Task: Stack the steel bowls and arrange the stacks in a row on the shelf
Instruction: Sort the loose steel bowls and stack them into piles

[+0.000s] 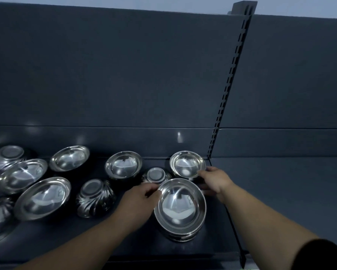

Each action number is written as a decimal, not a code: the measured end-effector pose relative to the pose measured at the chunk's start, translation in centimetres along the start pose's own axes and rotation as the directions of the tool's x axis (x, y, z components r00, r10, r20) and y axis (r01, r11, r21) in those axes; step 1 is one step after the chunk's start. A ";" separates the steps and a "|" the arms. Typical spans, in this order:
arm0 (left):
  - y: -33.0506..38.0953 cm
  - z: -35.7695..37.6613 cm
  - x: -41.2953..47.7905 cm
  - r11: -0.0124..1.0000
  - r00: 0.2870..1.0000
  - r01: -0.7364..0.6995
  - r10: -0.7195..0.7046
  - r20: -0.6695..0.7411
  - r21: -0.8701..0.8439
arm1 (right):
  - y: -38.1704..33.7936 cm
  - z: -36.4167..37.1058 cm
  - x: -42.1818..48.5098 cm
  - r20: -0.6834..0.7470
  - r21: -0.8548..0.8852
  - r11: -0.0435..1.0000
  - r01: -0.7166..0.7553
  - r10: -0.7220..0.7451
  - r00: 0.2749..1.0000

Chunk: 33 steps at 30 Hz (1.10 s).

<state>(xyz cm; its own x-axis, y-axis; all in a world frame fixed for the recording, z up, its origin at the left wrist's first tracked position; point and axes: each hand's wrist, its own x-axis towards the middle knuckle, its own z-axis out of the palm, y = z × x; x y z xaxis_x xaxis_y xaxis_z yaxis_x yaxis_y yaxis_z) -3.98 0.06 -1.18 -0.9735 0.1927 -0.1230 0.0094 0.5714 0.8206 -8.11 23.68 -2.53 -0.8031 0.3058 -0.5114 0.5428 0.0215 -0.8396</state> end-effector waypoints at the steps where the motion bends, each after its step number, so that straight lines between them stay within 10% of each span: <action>1: 0.0 0.1 0.0 1.000 1.000 0.007 -0.007 -0.006 -0.011 | 0.0 0.2 0.2 0.016 0.024 1.000 -0.012 0.012 1.000; 15: 2.0 2.2 -1.0 0.943 0.991 0.116 -0.130 -0.024 -0.311 | -2.6 -5.0 -6.6 -0.065 0.259 0.939 0.226 -0.216 0.974; 33: 1.0 1.9 -1.0 0.905 0.969 0.234 -0.186 0.164 -0.354 | 0.0 -3.4 -13.1 -0.089 -0.437 0.840 0.321 -0.396 0.914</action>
<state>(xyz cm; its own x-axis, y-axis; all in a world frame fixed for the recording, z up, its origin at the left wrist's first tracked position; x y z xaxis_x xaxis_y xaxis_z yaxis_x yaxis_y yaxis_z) -2.59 1.96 -1.34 -0.9075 0.2107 -0.3634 -0.3002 0.2797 0.9119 3.24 22.86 4.84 -0.9270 0.3557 -0.1189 0.3054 0.5320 -0.7897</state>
